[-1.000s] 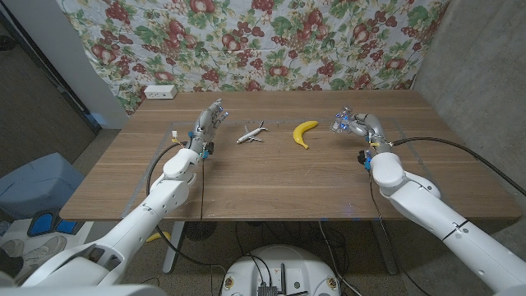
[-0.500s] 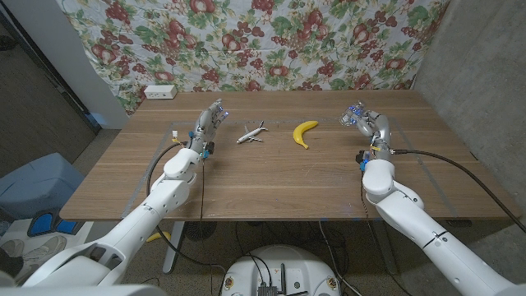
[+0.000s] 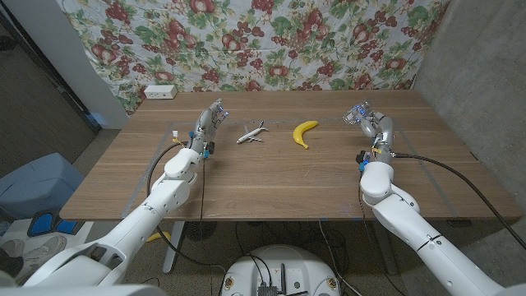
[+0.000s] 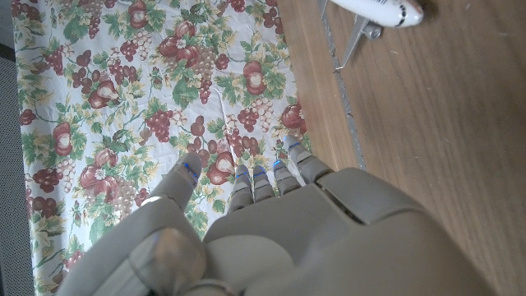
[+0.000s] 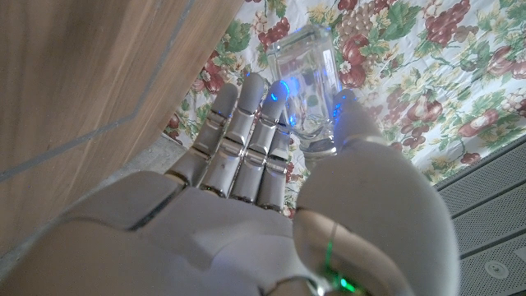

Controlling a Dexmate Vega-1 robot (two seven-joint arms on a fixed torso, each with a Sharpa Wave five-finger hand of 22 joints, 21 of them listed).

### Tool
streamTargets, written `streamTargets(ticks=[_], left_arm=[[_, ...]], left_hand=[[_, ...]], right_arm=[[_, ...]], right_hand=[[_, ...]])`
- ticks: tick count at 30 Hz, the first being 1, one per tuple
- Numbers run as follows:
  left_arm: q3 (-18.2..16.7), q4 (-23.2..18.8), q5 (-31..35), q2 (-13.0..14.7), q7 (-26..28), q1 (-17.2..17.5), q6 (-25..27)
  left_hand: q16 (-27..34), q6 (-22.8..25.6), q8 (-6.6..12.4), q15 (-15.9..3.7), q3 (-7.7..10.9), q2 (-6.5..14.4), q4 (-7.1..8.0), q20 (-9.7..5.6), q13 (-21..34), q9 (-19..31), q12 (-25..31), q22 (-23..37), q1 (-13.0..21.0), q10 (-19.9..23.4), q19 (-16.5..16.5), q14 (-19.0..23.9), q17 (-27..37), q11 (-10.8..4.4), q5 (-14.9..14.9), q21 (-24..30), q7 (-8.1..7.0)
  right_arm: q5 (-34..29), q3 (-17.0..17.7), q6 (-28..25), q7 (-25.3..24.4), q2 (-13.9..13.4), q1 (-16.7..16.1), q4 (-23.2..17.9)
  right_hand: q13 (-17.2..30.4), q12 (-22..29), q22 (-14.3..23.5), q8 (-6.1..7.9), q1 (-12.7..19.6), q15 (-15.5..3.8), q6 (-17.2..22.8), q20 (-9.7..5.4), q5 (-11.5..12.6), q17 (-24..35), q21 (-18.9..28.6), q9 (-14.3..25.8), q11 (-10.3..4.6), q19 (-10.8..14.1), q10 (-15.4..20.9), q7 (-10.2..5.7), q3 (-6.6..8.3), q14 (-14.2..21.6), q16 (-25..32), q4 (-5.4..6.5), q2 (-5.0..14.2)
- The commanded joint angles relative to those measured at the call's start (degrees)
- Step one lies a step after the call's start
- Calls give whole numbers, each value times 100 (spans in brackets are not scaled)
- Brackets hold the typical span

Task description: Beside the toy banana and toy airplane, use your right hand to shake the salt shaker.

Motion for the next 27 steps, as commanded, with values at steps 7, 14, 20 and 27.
streamTargets(ticks=[7,14,20,27], left_arm=[[13,-40,21,3,21,9,16],[9,-43,16,5,23,9,21],[10,-15,9,0,4,-12,24],[20,55,8,-23,-34,-56,3]], left_hand=[[16,34,15,-166,15,224,35,5,20,19,14,22,61,20,53,34,6,24,36,2,14],[16,38,16,-165,14,222,35,1,20,19,14,22,61,22,52,36,5,20,35,2,18],[17,37,15,-166,12,216,31,1,20,19,14,22,61,21,52,40,4,20,34,1,10],[12,34,13,-169,12,218,31,3,20,19,12,22,62,17,50,30,4,15,34,1,9]], right_arm=[[464,-15,-711,1587,-903,135,-400],[684,-148,-1478,2209,-1347,363,-679],[853,-324,-2135,2602,-1612,636,-843],[896,-381,-2137,2515,-1644,673,-838]], right_hand=[[30,4,8,46,738,-613,677,-316,18,12,39,318,-271,-2,265,-405,202,41,33,190,697],[40,-1,8,38,726,-609,663,-329,17,6,34,329,-264,-34,252,-410,200,5,12,196,690],[53,2,8,50,726,-612,671,-337,21,4,35,357,-260,-41,250,-402,202,-9,1,196,688],[52,-5,7,46,720,-609,676,-338,26,-1,35,358,-263,-49,241,-404,202,-19,-12,200,685]])
